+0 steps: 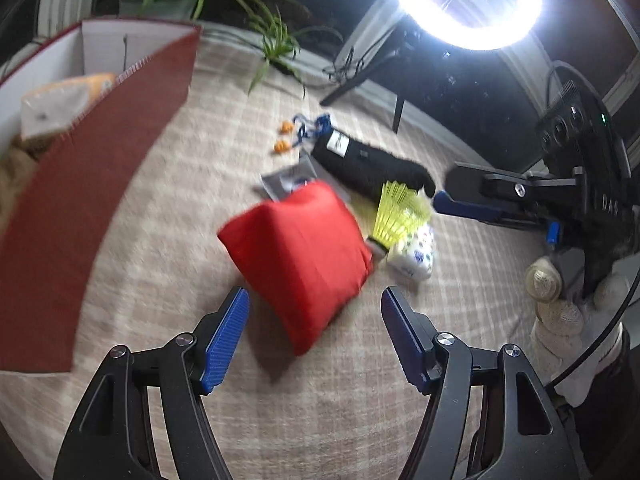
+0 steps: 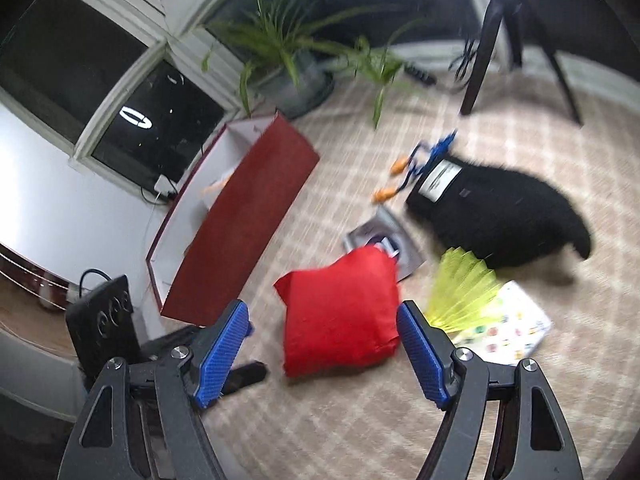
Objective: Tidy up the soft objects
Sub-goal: 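Reach the right tool to the red cushion and grasp it, then carry the red cushion over the box and open the right tool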
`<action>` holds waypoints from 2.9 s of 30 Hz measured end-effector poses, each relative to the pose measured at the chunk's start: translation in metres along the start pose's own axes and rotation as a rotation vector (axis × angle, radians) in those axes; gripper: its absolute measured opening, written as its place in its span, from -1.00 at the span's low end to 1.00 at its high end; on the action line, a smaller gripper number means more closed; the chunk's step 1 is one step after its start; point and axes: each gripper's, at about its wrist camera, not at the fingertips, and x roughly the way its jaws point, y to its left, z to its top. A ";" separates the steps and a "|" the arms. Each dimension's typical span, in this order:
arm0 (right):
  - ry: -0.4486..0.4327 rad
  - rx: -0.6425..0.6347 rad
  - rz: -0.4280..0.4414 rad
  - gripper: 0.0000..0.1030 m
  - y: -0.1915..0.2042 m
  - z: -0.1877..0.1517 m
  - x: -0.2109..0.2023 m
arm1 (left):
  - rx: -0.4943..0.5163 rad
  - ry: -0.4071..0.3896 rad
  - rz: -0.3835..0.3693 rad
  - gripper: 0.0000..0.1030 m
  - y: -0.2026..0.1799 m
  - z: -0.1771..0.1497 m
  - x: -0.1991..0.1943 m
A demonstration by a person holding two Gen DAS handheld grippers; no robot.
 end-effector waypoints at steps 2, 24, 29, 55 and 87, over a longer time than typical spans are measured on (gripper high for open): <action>0.027 -0.001 -0.007 0.42 0.000 0.003 0.013 | -0.007 0.021 0.000 0.33 -0.001 -0.005 0.008; 0.185 0.016 -0.117 0.45 -0.019 0.015 0.086 | -0.053 0.060 -0.014 0.33 0.011 -0.004 0.046; 0.221 0.013 -0.083 0.45 -0.018 0.005 0.097 | -0.066 0.063 -0.019 0.33 0.016 -0.003 0.052; 0.148 0.012 0.002 0.39 0.021 -0.007 0.070 | -0.002 0.037 -0.089 0.32 -0.007 -0.005 0.023; 0.122 -0.293 0.163 0.39 0.205 0.045 0.096 | -0.065 -0.267 0.076 0.32 0.058 0.009 -0.124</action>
